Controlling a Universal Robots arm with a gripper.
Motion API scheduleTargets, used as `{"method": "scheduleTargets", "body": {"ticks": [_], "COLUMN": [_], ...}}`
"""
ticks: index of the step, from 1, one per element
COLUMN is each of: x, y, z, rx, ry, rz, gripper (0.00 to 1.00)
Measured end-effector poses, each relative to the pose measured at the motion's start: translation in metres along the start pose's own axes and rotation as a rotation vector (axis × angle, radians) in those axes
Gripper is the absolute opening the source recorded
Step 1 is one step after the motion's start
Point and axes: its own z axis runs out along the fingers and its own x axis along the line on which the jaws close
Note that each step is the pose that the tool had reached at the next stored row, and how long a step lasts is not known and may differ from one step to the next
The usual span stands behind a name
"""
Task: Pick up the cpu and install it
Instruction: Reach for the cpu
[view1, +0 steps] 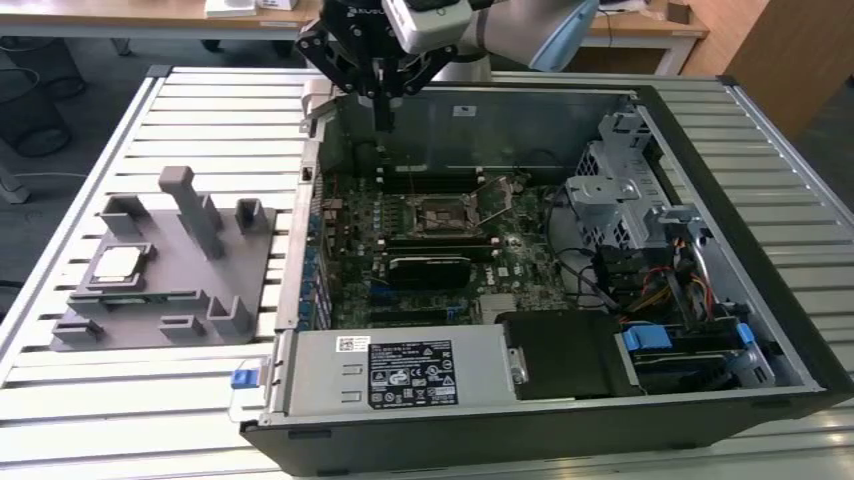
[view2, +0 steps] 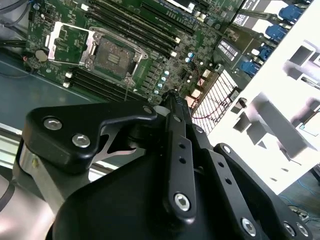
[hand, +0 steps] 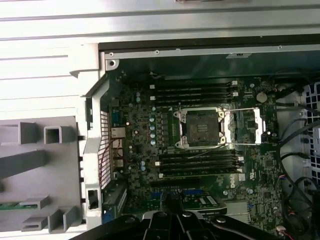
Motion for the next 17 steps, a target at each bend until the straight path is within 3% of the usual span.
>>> {"method": "scheduleTargets", "body": {"ticks": [8, 17], "x": [0.0097, 0.0135], "y": [-0.0007, -0.0011], "z": [0.0003, 0.001], "rx": [0.0, 0.0], "ry": [0.0, 0.0], "rz": [0.0, 0.0], "gripper": [0.11, 0.11]}}
